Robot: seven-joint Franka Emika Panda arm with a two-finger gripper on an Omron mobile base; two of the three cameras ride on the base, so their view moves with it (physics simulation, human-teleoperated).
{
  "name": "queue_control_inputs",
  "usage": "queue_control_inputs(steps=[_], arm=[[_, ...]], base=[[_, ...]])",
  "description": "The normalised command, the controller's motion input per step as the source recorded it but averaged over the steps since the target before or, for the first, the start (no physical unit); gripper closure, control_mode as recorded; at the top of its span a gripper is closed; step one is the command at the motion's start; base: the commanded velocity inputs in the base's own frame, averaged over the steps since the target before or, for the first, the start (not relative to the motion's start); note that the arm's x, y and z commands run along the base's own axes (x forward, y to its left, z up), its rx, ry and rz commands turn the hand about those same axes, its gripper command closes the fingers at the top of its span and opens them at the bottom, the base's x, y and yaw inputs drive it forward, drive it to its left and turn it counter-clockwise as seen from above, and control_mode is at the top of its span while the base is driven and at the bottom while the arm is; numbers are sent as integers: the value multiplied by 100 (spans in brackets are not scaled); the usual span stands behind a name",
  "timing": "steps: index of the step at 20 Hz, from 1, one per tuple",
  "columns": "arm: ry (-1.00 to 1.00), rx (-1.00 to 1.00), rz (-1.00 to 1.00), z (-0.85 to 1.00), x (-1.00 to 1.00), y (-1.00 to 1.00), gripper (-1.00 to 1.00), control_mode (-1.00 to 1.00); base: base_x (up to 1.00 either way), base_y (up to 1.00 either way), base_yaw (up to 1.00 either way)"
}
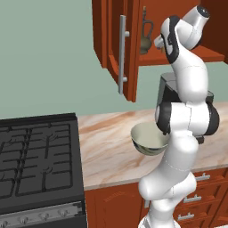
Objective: Retrieve the bottle and the shaker from the cabinet and place them next to the mixing bowl on the counter. Then add garlic from the fridge to the mixing bowl.
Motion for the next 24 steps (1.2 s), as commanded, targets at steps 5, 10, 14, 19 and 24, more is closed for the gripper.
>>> queue_control_inputs(steps=[5,10,14,19,24], arm=[[0,0,0,0,0,0,-100,-100],[0,0,0,0,0,0,-100,-100],[0,0,0,0,0,-3,-100,-100],[0,0,0,0,0,-1,100,-100],[-4,0,1,0,-23,0,100,-100]], base=[[0,0,0],[0,0,0],[0,0,0],[0,0,0],[0,0,0]])
